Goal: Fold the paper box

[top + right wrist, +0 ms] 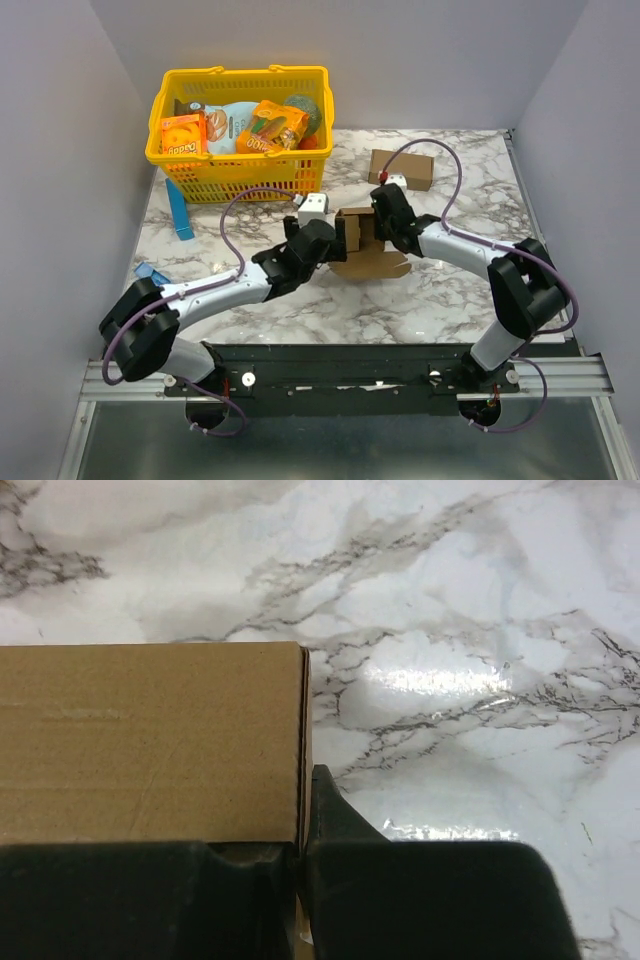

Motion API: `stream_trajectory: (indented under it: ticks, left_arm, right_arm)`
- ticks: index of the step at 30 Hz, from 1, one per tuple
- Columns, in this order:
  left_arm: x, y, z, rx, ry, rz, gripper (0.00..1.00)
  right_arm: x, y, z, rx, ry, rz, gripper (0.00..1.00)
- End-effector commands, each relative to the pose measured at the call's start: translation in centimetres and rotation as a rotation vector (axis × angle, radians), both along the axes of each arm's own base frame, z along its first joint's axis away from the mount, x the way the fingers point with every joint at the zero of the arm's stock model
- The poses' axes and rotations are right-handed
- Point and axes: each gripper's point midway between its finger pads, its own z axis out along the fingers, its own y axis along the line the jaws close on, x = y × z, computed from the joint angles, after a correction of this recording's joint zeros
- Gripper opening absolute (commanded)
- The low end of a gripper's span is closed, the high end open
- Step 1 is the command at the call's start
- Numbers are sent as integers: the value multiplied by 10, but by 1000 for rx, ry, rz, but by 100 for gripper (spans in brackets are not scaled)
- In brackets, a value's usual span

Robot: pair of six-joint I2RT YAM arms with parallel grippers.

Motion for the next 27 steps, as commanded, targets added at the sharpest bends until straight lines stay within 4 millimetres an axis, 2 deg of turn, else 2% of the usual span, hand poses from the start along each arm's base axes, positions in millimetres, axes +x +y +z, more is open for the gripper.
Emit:
stream_trajectory:
  ticks: [1,2,6,8,9,11,13,15,22,27]
  left_arm:
    - [-3,-2,51,-69,-74,-69,99]
    - [-7,-1,62,-81,-90,-94,99]
    - [-9,14,66,-64,-64,-130,99]
    - [-9,26,56,-59,-26,-137,99]
    - [-14,25,50,-73,6,-167,99]
    - [-16,36,30,-58,56,-155,99]
    - [-22,39,10,-61,83,-163,99]
    - [-25,42,2,-80,90,-149,99]
    - [-34,34,-11,-215,75,-217,95]
    - [-51,24,-6,-359,23,-312,93]
  right_arm:
    - [-21,-4,-12,-104,102,118,5]
    - [-25,0,-14,-94,126,152,5]
    - [-45,10,-19,-79,232,258,5]
    - [-51,16,-19,-63,277,297,5]
    - [-56,17,-21,-59,295,308,6]
    - [-61,18,-22,-47,318,320,6]
    - [-63,18,-23,-42,320,321,5]
    - [-60,18,-23,-26,286,297,1]
    - [-56,14,-6,19,183,248,1]
    - [-53,15,7,84,84,230,1]
